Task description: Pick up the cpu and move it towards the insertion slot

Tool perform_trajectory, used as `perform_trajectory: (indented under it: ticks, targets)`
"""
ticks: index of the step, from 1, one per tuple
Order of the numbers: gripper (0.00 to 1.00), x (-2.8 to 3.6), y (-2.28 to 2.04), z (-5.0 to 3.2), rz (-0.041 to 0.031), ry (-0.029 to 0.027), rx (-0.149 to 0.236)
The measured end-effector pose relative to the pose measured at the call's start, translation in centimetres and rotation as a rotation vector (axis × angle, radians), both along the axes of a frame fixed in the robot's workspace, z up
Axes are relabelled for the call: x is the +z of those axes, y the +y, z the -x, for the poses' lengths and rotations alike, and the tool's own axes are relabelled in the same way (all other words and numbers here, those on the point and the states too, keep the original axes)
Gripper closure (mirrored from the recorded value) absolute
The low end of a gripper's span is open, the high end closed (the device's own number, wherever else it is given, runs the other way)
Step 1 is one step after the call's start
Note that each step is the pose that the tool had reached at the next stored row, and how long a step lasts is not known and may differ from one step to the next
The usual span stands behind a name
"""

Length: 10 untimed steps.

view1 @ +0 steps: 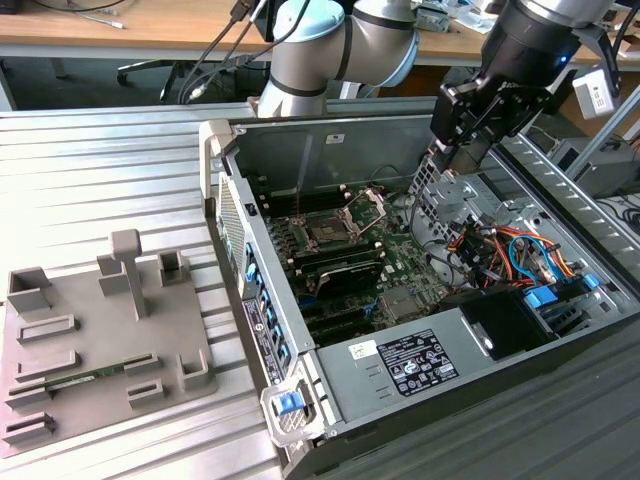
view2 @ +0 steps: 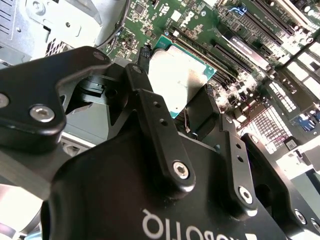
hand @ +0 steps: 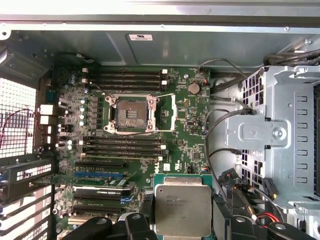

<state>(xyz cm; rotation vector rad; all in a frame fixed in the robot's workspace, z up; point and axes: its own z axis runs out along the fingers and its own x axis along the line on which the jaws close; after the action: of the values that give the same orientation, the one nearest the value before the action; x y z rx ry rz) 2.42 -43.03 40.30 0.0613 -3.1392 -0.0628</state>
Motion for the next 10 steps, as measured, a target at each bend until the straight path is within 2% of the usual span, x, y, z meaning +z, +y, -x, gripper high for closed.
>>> perform_trajectory:
  ticks: [10]
  targets:
    - [0.45,-0.22,0.05,0.01,0.0000,0.0000,0.000]
